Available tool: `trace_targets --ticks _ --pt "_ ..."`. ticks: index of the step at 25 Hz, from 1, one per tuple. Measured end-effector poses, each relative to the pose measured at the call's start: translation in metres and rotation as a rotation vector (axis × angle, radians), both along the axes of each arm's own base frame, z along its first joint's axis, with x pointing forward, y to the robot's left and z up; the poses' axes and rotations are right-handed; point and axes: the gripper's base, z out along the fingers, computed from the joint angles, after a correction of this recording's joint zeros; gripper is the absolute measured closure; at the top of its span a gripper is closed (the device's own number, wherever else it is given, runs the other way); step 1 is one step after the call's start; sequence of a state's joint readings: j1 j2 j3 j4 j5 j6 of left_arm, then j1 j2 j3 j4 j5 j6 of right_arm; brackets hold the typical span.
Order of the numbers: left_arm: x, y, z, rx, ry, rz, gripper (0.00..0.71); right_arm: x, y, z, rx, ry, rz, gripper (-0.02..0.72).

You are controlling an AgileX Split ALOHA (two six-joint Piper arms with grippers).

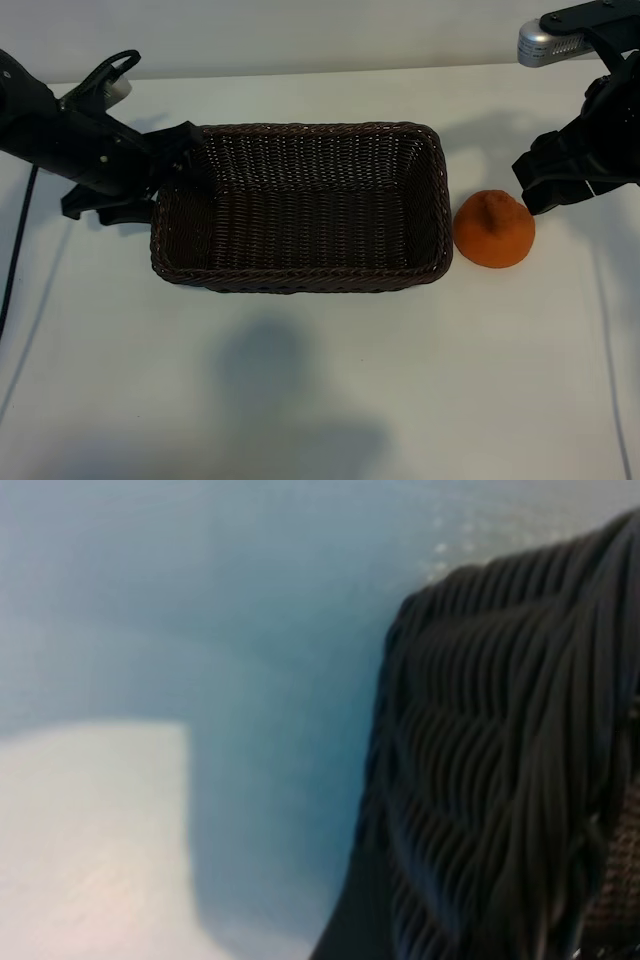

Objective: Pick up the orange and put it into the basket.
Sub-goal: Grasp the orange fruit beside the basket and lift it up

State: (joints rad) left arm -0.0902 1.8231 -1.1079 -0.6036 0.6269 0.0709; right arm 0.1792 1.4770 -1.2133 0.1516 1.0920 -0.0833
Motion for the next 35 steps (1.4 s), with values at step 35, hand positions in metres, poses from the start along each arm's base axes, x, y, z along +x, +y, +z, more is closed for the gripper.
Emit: trace_targets --ticks 35 --pt "-0.012 0.058 0.111 0.440 -0.030 -0.155 0.121 0.000 0.000 0.000 0.000 0.006 -0.002 0.108"
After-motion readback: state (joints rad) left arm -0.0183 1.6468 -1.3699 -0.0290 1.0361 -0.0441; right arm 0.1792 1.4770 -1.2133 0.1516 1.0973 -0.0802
